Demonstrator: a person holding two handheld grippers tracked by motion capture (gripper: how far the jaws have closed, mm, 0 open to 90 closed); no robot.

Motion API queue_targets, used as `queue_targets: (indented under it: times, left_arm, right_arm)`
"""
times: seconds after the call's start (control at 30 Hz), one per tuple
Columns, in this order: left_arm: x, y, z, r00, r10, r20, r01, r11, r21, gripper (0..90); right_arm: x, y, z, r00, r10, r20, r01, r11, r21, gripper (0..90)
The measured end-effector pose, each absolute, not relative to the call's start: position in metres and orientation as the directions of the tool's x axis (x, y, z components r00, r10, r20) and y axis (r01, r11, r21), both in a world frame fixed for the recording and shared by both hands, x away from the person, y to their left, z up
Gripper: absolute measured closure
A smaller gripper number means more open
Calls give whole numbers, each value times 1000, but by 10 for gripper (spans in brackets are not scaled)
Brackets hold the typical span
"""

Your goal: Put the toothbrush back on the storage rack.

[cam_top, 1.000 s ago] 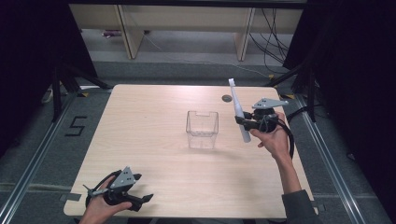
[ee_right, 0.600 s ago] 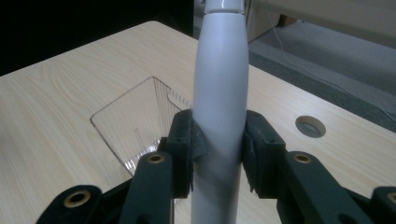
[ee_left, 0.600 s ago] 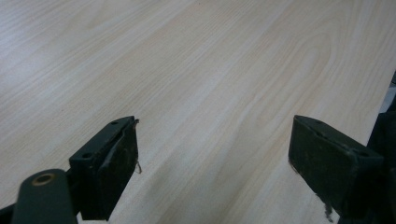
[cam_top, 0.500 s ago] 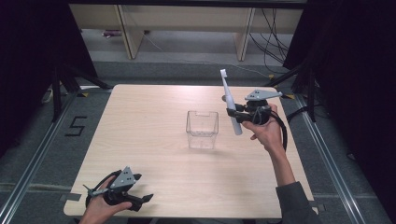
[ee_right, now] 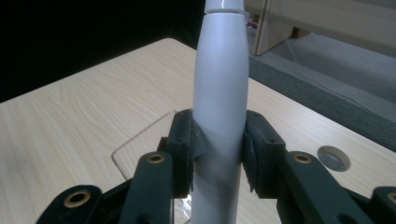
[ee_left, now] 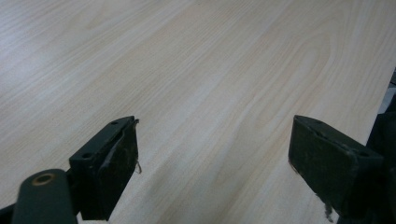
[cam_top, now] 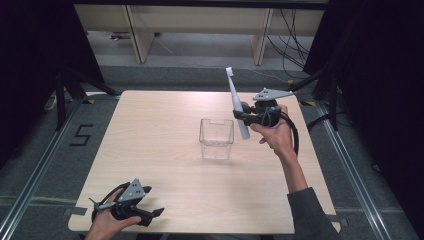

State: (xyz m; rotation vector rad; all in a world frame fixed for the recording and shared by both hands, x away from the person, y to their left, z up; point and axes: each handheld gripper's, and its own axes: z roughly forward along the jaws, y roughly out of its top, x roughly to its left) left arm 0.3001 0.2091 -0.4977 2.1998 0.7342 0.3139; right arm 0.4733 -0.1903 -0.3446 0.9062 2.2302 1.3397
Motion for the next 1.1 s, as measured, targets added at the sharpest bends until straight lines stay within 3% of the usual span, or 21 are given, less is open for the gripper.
queue_targets:
  times: [0.37,0.4,1.1]
  left_arm:
    - [300,209,-498,802,597,-14,404,-525,749,154]
    - [299,209,-498,796,605,-21,414,-518,749,154]
    - [299,209,-498,802,596,-25,407,-516,754,154]
  right_arm:
    - [481,-170,-343,-735,678,6,310,328,892,669]
    - [480,-167,-342,-737,675,36,343,327,881,669]
    - [503,-130,-364,-762,647,25,360,391,847,669]
